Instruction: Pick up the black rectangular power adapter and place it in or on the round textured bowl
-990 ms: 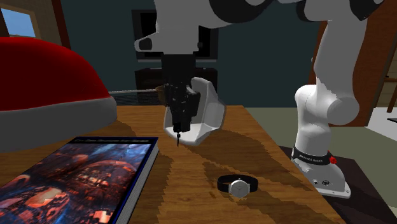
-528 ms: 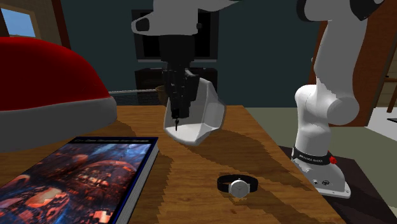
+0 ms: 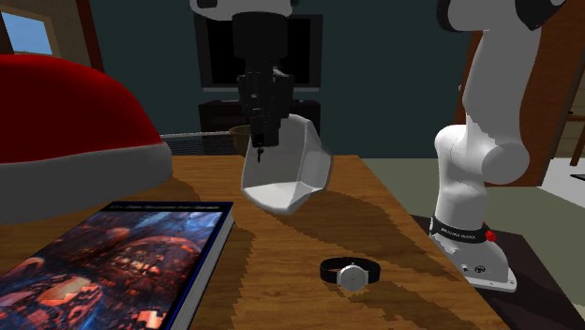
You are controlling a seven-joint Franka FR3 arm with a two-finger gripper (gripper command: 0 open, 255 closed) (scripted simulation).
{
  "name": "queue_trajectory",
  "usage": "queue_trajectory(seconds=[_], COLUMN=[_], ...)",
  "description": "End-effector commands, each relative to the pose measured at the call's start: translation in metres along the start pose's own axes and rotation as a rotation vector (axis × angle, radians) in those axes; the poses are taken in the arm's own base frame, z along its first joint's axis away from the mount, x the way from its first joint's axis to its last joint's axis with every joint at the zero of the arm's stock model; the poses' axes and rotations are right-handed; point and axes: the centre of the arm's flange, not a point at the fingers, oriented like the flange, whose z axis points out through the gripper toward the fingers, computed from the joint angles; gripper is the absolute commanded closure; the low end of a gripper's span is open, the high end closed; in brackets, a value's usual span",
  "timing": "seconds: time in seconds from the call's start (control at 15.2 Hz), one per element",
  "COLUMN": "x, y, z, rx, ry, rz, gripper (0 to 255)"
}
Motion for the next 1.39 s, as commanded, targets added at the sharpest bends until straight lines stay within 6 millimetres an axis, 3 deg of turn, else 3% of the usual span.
queue_trajectory(seconds=[0.0,0.2,1.32], x=[-0.001,-0.001,-0.095], y=[0.001,0.001,0.204], z=[-0.01,-0.023,-0.027], rx=[0.0,0.0,0.0], ry=[-0.001,-0.001,-0.001], rz=[0.0,0.0,0.0], gripper=[255,255,255])
